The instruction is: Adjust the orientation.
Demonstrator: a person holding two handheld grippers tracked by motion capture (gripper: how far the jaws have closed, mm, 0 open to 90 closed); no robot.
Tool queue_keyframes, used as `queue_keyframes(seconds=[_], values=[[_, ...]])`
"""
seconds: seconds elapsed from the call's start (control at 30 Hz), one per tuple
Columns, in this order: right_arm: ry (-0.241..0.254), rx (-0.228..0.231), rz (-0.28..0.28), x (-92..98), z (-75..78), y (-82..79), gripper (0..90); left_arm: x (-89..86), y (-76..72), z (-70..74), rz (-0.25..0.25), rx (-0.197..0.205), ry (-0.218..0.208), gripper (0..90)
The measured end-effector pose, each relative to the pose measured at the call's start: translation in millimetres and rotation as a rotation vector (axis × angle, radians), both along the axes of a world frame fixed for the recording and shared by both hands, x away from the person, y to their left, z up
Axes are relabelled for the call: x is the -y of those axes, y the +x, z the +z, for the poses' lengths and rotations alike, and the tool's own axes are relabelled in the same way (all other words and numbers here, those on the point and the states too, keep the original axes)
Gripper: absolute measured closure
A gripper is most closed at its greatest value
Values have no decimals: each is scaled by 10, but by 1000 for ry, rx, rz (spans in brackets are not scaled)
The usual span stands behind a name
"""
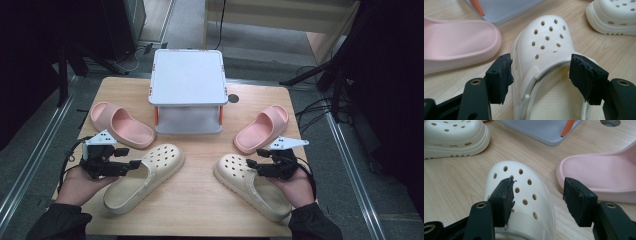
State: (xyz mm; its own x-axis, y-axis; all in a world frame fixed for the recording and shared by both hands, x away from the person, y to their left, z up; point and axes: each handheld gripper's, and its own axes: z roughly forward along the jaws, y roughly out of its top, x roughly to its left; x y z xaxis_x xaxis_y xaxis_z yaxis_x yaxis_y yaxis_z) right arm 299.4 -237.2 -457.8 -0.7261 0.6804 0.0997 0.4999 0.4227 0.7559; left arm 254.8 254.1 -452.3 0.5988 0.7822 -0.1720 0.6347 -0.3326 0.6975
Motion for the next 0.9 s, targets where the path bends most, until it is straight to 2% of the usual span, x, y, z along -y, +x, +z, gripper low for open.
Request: queue_keyframes(seconds=[0.13, 0.2, 0.27, 0.33, 0.43, 0.53, 0.63, 0.7, 0.9], values=[[5, 1, 4, 0, 7, 2, 421, -43, -7, -19, 14, -17, 26, 341], [12, 9, 9, -5, 18, 5, 424, -79, -14, -53, 29, -39, 40, 342], [15, 15, 11, -9, 26, 7, 427, -81, -22, -63, 30, -48, 48, 343], [34, 23, 20, -34, 46, 26, 432, -76, -38, -85, 29, -60, 69, 350], [34, 25, 26, -57, 50, 45, 434, -57, -60, -128, 25, -82, 99, 357], [31, 29, 40, -94, 53, 65, 435, -49, -66, -190, 26, -107, 85, 371], [28, 33, 54, -123, 59, 82, 448, -46, -67, -250, 15, -134, 101, 396], [33, 25, 67, -142, 62, 88, 488, -49, -56, -281, 18, -149, 105, 417], [34, 23, 88, -183, 76, 74, 504, -23, -20, -355, 19, -184, 121, 482]])
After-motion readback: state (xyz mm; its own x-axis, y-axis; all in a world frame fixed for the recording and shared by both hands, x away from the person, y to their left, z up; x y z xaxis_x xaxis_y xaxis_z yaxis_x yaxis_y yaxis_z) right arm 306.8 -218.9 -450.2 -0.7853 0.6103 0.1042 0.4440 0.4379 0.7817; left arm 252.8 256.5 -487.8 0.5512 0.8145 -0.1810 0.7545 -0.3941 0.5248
